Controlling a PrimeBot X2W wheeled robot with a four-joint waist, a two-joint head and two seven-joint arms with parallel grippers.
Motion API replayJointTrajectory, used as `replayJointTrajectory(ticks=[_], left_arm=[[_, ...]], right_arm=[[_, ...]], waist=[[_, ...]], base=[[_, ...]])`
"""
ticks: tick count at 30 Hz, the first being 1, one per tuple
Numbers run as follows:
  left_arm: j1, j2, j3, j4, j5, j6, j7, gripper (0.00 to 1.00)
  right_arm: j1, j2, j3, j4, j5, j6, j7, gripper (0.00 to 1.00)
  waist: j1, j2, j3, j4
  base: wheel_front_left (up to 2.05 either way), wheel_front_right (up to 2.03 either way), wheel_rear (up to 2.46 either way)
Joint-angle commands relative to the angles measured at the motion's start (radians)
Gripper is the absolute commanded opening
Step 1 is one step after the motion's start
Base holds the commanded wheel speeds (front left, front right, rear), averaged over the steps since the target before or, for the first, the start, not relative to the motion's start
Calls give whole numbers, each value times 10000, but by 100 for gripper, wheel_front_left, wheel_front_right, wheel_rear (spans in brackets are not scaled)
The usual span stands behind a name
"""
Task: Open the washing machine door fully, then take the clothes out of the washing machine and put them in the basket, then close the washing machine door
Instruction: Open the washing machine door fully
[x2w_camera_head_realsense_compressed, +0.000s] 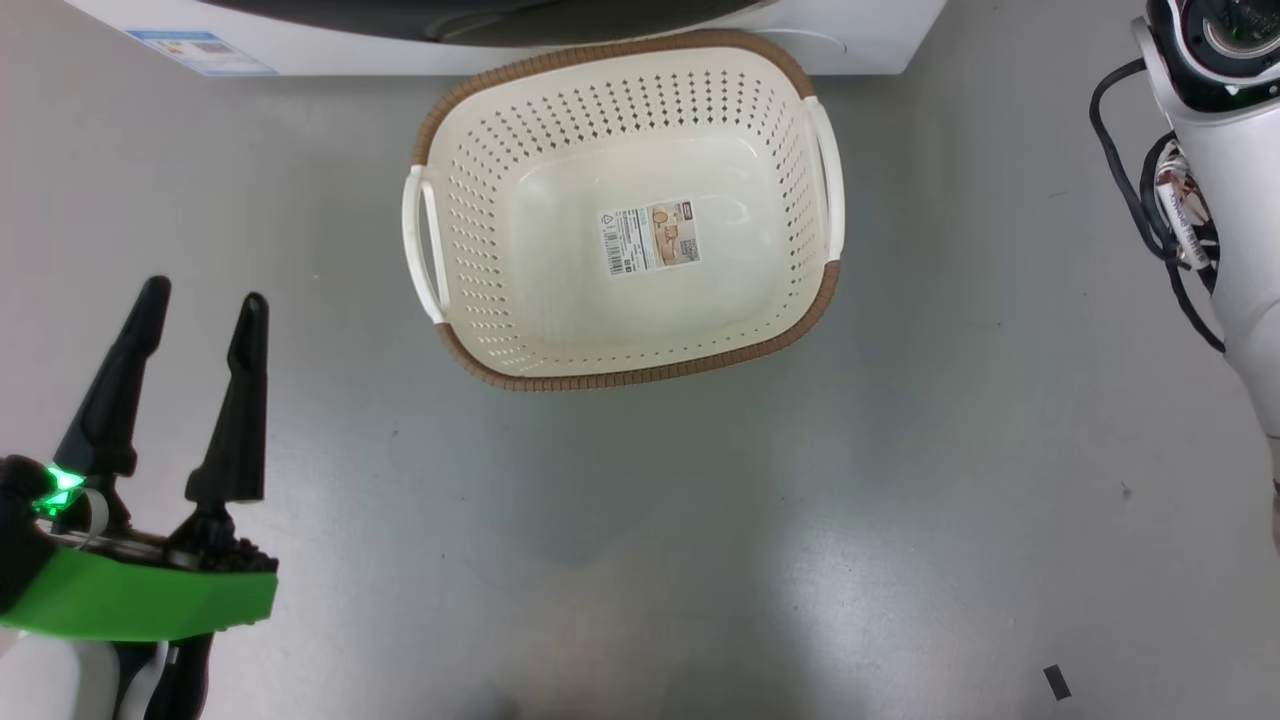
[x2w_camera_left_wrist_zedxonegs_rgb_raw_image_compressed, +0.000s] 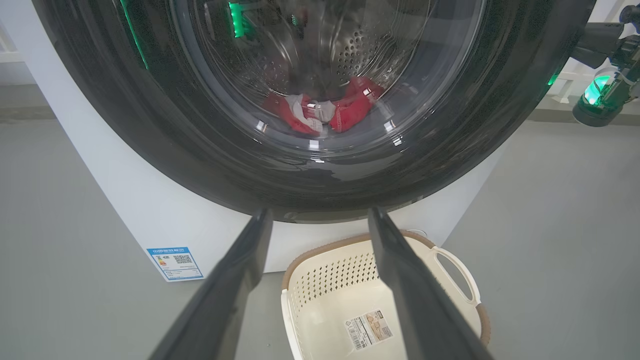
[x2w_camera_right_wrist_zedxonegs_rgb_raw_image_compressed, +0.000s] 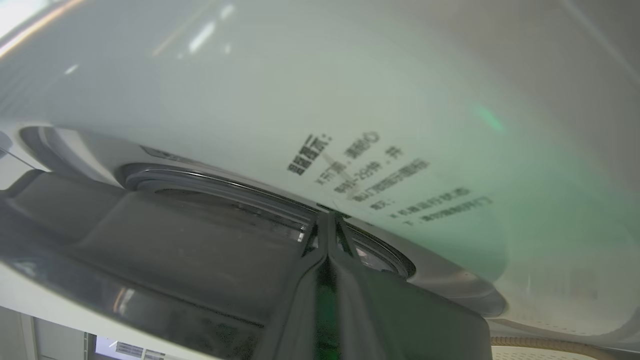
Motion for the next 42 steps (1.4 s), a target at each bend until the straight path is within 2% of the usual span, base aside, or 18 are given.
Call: replayJointTrajectory(ticks=[1, 11, 27, 42], left_arm=[[-100, 393, 362, -161, -52, -52, -88, 100], [-139, 378, 303, -43, -38, -52, -88, 100], [88, 310, 238, 74, 96, -52, -88, 100], [194, 172, 78, 195, 170, -52, -88, 100]], right_arm=[[-105, 328, 152, -216, -43, -7, 127, 0], [-11, 426, 559, -609, 26, -7, 1006, 0], [1002, 150, 1177, -1270, 98, -7, 2229, 0], [1959, 68, 1398, -1498, 212, -7, 2662, 0]], waist=[[0, 0, 20, 14], [0, 0, -104, -128], [0, 0, -882, -396], [0, 0, -1449, -444]], base=[[0, 0, 0], [0, 0, 0], [0, 0, 0], [0, 0, 0]])
